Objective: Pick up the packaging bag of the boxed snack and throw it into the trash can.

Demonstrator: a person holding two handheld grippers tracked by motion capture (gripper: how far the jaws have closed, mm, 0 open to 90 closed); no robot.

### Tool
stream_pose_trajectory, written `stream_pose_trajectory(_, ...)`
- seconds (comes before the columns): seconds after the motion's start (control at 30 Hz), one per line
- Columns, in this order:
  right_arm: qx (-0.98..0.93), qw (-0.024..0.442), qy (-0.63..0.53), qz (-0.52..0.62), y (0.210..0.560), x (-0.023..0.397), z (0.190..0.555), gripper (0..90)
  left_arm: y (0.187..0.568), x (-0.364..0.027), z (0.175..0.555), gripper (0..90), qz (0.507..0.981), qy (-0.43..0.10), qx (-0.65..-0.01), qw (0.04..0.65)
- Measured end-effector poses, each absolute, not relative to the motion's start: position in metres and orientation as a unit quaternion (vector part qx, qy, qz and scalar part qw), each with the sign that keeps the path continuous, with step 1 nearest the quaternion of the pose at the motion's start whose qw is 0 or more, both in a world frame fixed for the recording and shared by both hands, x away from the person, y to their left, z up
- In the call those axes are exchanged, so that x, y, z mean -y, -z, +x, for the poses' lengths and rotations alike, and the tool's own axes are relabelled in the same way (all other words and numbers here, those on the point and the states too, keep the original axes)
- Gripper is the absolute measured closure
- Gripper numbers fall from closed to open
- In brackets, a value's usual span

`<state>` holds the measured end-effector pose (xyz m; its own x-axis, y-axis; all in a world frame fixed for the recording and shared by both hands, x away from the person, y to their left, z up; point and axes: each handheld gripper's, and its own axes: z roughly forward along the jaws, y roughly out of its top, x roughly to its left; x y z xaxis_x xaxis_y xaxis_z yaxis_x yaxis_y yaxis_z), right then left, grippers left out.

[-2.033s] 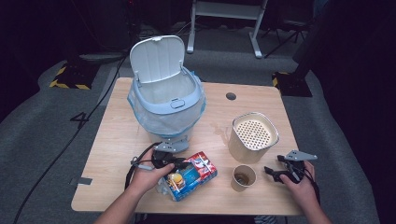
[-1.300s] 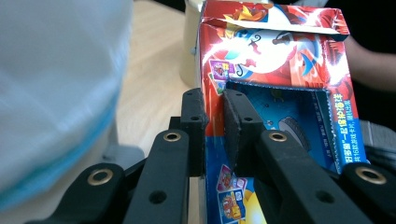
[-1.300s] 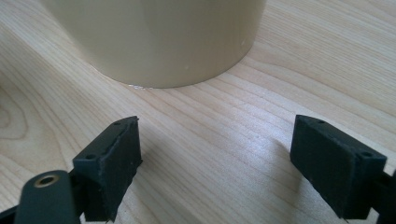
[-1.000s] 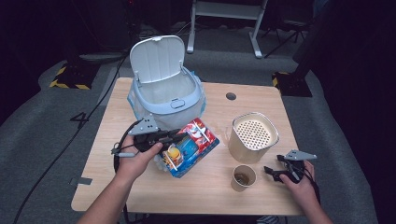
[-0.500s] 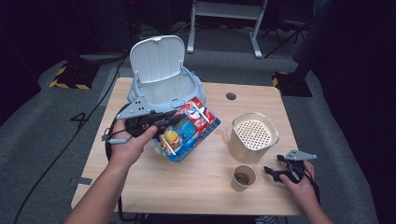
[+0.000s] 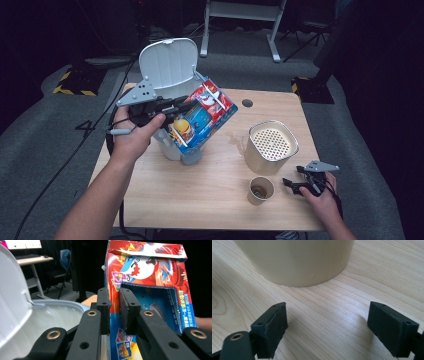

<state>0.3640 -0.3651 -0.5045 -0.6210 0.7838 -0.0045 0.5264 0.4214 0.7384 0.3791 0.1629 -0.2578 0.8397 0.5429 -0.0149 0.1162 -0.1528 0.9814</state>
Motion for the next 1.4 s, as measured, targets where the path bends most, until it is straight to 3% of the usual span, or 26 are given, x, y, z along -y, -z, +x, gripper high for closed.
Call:
stream_pose_trajectory(0.63,-0.824,0.178,-0.362,0.397,0.505,0.365,0.364,16.0,0.219,-0.177,0.403,79.1,0.689,-0.247,-0.260,0.630)
stream_pose_trajectory(1.4,-0.824,0.177,-0.363,0.397,0.505,0.365,0.364,16.0,0.209,-0.180,0.454,79.1,0.653,-0.293,-0.302,0.630)
